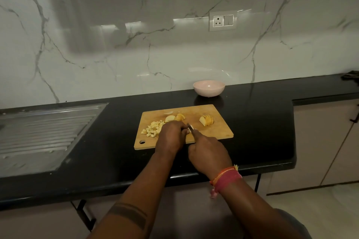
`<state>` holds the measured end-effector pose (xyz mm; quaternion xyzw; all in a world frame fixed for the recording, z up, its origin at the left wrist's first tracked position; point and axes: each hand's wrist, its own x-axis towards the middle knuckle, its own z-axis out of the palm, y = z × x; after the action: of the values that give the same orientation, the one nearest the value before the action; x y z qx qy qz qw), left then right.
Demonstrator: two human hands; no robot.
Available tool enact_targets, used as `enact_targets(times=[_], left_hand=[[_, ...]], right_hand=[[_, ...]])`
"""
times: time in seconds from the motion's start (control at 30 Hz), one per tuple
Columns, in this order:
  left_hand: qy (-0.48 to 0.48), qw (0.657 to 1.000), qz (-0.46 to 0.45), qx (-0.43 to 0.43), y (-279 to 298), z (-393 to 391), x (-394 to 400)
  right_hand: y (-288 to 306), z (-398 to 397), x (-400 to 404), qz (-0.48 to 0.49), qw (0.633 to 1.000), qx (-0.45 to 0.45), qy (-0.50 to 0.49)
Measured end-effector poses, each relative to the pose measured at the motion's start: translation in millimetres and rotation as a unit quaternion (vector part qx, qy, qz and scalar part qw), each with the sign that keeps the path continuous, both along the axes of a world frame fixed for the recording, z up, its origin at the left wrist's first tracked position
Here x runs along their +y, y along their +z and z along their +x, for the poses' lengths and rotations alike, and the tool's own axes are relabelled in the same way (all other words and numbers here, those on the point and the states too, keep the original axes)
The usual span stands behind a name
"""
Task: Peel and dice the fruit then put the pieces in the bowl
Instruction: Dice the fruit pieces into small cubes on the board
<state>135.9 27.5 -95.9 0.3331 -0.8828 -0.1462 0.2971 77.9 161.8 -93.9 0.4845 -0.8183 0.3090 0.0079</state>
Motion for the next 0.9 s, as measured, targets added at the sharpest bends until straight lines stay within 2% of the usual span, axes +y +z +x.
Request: enact_targets(times=[0.3,0.67,0.9], left_hand=[[-0.001,1.0,-0.001,0.009,0.2,-0.3,-2.6],[0.016,1.0,0.025,0.002,-0.7,-2.4,-1.4],[0.033,0.997,0.064,0.022,-0.6,-1.1,-1.1]], right_hand=[[3.5,-0.2,-25.2,0.027,0.999,0.016,-0.015],[-6.4,8.0,9.3,0.04,0.998,0.057,-0.013],[-6.4,7.7,26.4,0.016,1.0,0.024,-0.002]])
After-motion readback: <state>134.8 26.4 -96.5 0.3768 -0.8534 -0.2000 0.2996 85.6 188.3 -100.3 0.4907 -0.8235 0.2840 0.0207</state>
